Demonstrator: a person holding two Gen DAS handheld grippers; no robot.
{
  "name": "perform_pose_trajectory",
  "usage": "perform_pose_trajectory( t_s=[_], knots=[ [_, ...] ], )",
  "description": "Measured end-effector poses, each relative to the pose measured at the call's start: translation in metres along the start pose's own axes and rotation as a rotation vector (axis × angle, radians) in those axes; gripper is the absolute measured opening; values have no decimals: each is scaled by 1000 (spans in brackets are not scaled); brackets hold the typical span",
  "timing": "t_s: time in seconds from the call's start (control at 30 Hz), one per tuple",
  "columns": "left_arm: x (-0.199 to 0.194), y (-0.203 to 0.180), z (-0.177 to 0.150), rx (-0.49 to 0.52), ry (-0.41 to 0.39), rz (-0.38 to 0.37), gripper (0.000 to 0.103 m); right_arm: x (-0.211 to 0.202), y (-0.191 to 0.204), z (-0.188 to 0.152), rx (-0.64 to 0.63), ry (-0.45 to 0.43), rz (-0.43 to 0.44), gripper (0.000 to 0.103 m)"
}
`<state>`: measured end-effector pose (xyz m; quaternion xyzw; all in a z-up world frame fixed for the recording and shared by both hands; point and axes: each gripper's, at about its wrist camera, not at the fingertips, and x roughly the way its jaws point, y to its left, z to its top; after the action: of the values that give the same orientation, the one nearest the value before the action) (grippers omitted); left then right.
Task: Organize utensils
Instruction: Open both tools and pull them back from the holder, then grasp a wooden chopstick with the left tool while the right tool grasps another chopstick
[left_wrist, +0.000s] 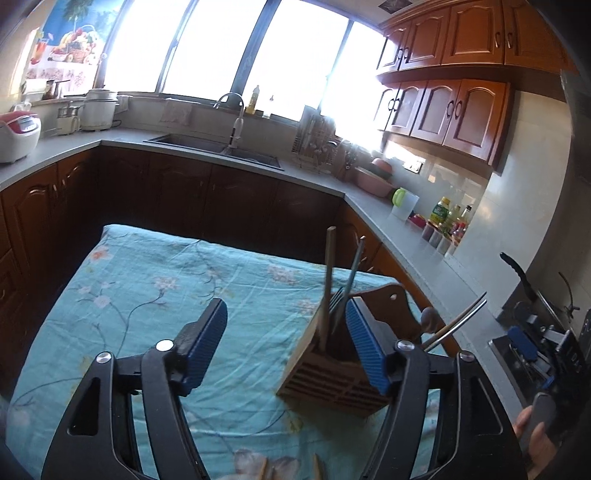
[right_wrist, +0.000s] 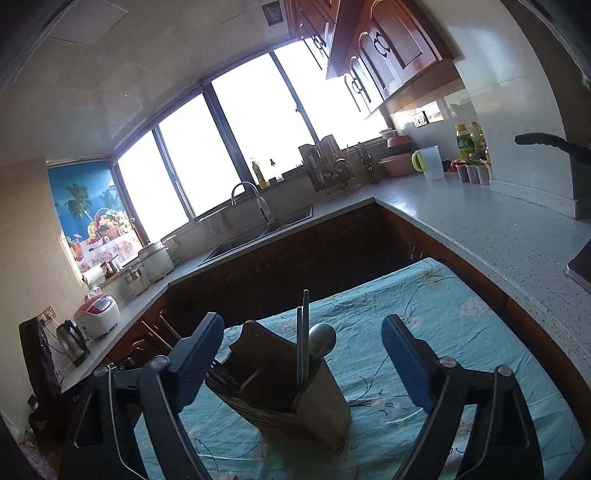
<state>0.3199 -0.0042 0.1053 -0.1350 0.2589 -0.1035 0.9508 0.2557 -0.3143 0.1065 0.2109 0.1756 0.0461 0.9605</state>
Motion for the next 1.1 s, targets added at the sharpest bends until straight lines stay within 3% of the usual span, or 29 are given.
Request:
perform_pose_trajectory(
  t_s=[0.07, 0.23, 0.67, 1.1],
  knots=[
    [-6, 7, -7, -5, 9, 21, 78, -6, -2, -4, 5, 0, 0, 95],
    [-27, 27, -27, -21, 26, 43, 82, -19, -6, -21, 35, 22, 7, 97],
    [-84, 65, -81, -34, 88, 100, 82, -55, -13, -76, 52, 124, -2, 97],
    [-80, 66, -143, 29, 248, 128, 82, -64, -14, -121, 22, 219, -46, 97]
  ],
)
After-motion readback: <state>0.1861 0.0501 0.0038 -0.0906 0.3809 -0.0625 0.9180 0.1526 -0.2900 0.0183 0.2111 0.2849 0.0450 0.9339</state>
